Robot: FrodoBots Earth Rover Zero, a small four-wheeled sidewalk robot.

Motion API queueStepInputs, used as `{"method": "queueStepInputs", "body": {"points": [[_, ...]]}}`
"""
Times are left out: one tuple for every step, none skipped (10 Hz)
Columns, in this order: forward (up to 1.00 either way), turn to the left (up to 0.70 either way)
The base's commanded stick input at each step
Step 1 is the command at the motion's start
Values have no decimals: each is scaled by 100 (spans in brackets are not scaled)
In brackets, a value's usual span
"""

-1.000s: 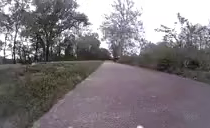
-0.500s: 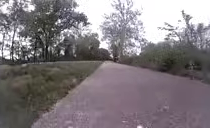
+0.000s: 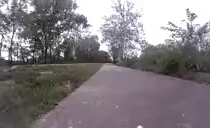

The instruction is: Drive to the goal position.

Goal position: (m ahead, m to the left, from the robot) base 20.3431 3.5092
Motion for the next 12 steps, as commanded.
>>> {"method": "queueStepInputs", "body": {"points": [[100, 0], [100, 0], [100, 0], [100, 0], [100, 0], [100, 0], [100, 0], [100, 0], [100, 0], [100, 0], [100, 0], [100, 0]]}}
